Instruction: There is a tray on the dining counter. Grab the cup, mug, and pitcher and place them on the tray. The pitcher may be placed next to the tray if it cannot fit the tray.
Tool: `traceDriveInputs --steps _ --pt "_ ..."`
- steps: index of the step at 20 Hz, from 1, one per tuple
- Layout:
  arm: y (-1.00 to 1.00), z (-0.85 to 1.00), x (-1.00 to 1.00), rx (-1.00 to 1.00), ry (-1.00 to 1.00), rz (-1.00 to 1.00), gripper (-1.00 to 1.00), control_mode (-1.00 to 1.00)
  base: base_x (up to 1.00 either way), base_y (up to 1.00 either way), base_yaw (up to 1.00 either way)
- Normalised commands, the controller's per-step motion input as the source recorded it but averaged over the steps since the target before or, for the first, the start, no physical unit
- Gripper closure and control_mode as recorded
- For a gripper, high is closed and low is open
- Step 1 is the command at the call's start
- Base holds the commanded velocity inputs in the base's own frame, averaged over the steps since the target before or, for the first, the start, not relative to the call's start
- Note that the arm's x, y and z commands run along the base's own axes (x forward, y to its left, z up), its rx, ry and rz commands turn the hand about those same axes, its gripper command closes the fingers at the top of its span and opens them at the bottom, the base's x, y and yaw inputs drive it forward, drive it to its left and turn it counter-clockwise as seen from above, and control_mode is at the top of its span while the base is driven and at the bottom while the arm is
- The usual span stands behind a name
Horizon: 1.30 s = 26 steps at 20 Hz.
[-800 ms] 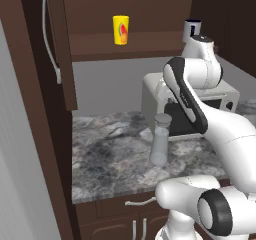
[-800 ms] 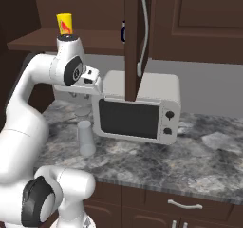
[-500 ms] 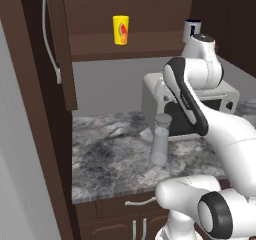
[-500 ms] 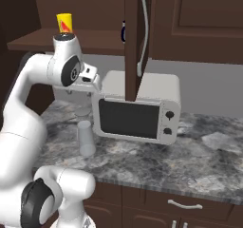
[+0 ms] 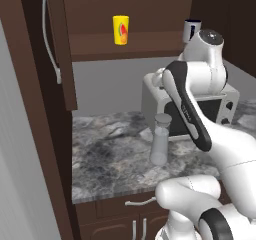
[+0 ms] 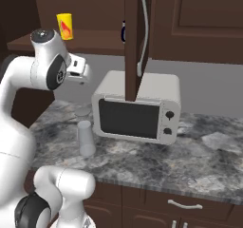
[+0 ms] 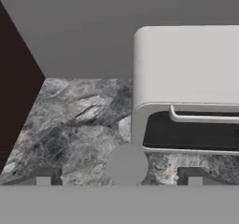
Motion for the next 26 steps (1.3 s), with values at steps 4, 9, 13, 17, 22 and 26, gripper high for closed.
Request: traceDriveInputs --steps 4,9,13,17,22,26 --pt "0.0 0.75 -0.28 0.0 -0.2 0.0 -1.0 -1.0 0.0 0.0 0.0" --pt "0.0 0.64 -0.13 0.0 -0.21 0.0 -1.0 -1.0 0.0 0.0 0.0" --pt "0.0 0.56 -0.04 0.0 -0.22 0.0 -1.0 -1.0 0.0 0.0 0.0" --pt "0.05 0.55 0.0 0.0 -0.12 0.0 -1.0 -1.0 0.0 0.0 0.0" --pt "0.2 0.46 0.0 0.0 -0.1 0.0 -1.0 -1.0 0.0 0.0 0.0" --pt "0.3 0.5 0.09 0.0 -0.01 0.0 -1.0 -1.0 0.0 0.0 0.0"
